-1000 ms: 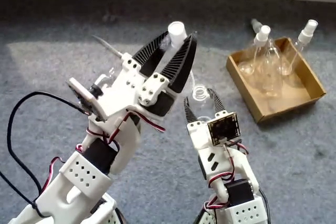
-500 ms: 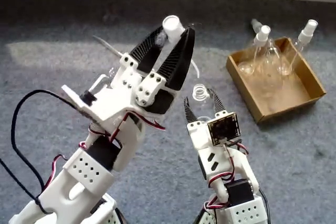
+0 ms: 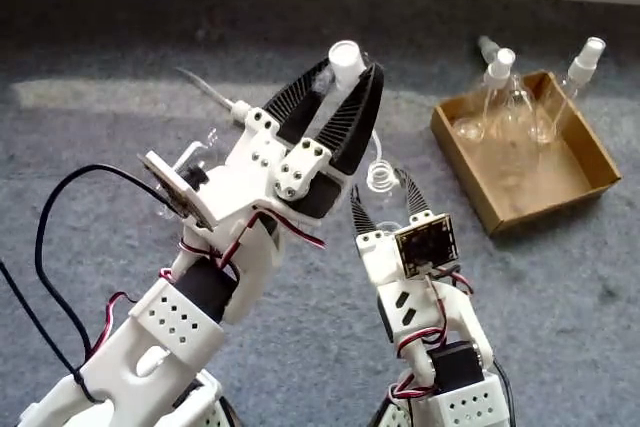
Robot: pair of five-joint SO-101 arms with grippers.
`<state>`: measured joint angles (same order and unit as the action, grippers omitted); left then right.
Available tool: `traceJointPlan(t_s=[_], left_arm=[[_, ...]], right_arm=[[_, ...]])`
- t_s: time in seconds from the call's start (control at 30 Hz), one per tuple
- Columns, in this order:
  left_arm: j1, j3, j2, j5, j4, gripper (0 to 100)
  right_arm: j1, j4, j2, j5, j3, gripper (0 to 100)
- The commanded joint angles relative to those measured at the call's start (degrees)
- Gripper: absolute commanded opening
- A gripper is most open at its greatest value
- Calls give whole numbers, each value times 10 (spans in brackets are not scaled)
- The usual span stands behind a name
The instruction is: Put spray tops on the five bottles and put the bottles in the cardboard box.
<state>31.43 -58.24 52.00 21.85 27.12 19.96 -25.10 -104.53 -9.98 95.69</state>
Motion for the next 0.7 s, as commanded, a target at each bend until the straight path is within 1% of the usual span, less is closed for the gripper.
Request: traceJointPlan(t_s=[0.0, 0.07, 0.2, 0.33, 0.53, 0.67], left_arm=[[10, 9, 2, 6, -19, 5], [10, 15, 2, 16, -40, 5], [10, 38, 2, 74, -99, 5], [8, 54, -1, 86, -144, 5], [10, 49, -2, 86, -149, 5], [10, 20, -2, 87, -149, 5]], right_arm=[[4, -1, -7, -5, 60, 83], [4, -1, -7, -5, 60, 83], [3, -1, -7, -5, 60, 83], [3, -1, -7, -5, 60, 83], [3, -1, -7, -3, 60, 83], [3, -1, -7, -3, 60, 83]])
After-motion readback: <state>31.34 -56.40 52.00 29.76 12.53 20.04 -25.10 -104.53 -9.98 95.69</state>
